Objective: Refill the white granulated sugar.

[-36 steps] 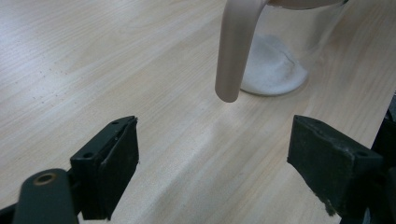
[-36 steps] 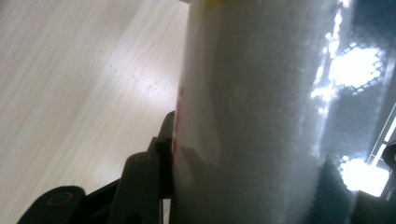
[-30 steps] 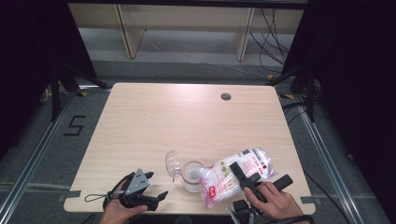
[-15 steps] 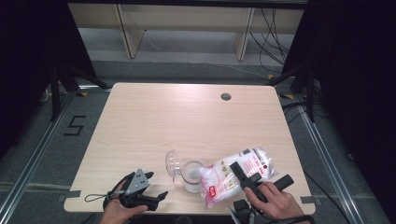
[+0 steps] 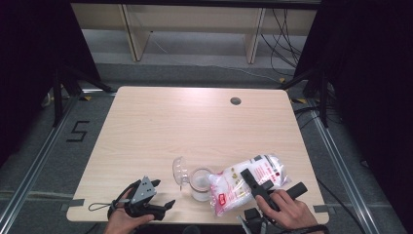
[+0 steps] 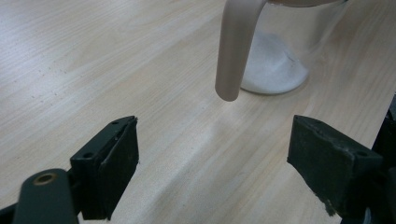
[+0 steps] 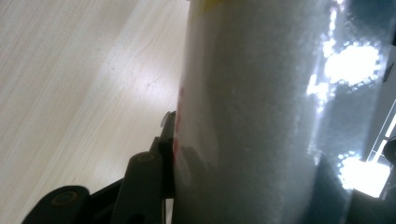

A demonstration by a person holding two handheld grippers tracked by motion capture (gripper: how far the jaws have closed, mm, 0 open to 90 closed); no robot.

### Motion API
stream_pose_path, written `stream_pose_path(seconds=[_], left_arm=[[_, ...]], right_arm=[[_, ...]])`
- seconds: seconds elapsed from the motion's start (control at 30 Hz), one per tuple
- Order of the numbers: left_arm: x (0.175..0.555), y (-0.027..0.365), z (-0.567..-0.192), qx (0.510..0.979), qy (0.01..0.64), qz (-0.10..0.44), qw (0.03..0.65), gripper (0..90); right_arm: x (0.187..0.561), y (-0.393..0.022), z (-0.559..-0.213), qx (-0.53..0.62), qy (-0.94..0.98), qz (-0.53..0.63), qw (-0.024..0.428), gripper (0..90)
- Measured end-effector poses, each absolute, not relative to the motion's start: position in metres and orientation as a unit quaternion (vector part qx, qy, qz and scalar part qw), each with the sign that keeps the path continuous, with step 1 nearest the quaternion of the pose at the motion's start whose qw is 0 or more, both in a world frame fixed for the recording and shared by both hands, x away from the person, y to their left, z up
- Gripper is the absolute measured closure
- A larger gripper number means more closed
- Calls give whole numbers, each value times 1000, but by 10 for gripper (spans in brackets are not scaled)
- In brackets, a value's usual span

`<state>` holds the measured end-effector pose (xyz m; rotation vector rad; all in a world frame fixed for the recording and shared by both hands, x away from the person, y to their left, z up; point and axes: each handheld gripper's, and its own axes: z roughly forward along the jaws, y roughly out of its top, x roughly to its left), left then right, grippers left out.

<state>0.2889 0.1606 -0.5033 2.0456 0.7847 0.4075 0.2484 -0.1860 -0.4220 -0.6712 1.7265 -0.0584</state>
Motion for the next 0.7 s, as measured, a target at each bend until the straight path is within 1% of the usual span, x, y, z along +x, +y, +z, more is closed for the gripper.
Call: stream_pose_path(seconds=[0.7], left_arm=[[289, 160, -503, 821, 320, 164, 444, 161]], right_arm=[[250, -186, -422, -297, 742, -26, 600, 619]])
